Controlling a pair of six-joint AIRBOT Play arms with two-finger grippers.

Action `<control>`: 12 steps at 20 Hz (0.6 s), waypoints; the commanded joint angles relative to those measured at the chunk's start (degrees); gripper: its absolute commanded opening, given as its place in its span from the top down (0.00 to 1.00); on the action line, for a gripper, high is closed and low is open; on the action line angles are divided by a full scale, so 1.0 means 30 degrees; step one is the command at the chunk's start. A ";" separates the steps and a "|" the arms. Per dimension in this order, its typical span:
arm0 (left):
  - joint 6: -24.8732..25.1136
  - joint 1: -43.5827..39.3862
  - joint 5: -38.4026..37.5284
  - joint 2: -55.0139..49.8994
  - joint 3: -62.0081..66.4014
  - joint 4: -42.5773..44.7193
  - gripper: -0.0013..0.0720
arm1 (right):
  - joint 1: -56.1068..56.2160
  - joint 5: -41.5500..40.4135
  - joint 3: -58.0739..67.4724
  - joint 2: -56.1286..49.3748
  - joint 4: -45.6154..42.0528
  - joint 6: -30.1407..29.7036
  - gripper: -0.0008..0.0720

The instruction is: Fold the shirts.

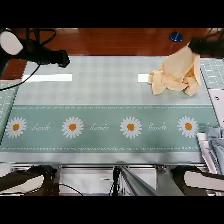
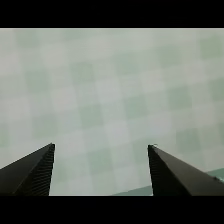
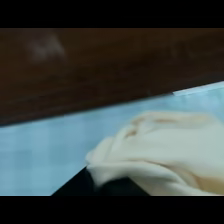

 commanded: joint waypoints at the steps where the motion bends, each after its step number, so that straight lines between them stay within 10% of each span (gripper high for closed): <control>1: 0.0000 0.0015 -0.2535 0.0911 0.1887 -0.1872 0.00 | 0.1545 0.1501 0.1923 0.3424 0.3512 -0.1435 0.96; 12: -0.0015 -0.0444 -0.8874 0.4473 0.2011 -0.6047 0.00 | 1.2539 0.6819 0.2033 0.0612 -0.0510 0.1763 0.96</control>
